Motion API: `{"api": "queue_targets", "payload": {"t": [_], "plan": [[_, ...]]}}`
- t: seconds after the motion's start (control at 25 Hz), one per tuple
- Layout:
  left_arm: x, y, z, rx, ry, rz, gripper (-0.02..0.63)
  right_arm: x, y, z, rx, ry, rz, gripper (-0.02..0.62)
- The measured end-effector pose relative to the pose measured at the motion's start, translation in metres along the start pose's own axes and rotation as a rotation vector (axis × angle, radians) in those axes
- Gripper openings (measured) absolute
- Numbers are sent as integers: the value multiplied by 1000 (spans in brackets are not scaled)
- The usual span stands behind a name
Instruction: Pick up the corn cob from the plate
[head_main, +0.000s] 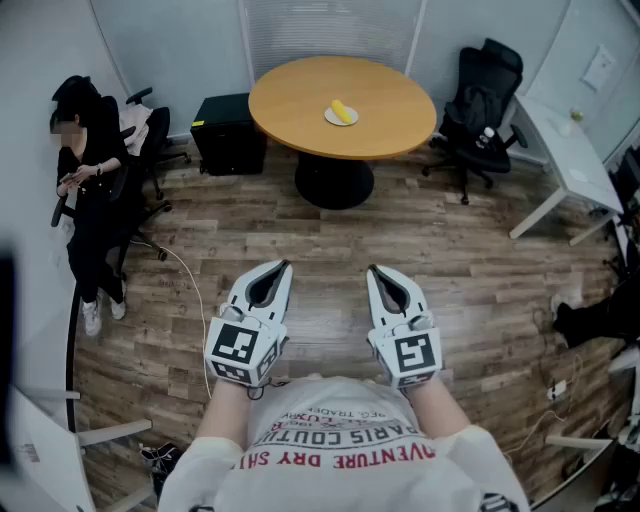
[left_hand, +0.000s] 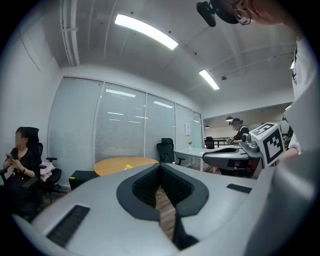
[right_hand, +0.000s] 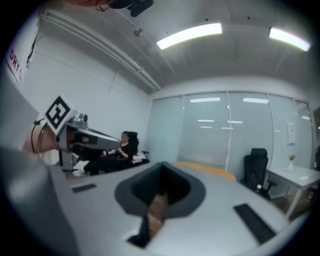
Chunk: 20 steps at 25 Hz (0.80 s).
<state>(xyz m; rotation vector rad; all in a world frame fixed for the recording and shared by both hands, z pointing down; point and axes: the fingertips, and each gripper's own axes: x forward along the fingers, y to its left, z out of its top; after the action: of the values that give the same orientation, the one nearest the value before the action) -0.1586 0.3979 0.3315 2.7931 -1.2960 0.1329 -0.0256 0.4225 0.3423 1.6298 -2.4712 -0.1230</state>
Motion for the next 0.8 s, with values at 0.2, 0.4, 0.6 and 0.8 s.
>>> {"api": "queue_targets", "payload": {"t": [0.2, 0.4, 0.6, 0.8], "plan": [[3, 1, -6, 3, 16, -9, 34, 3, 2, -3, 11, -2, 2, 20], [2, 10, -8, -5, 6, -17, 34, 11, 5, -8, 68, 9, 2, 20], [2, 22, -12, -25, -13, -32, 35, 21, 8, -15, 114, 33, -4, 20], [4, 38, -27, -35, 21, -38, 35, 35, 12, -25, 157, 80, -15, 20]]}}
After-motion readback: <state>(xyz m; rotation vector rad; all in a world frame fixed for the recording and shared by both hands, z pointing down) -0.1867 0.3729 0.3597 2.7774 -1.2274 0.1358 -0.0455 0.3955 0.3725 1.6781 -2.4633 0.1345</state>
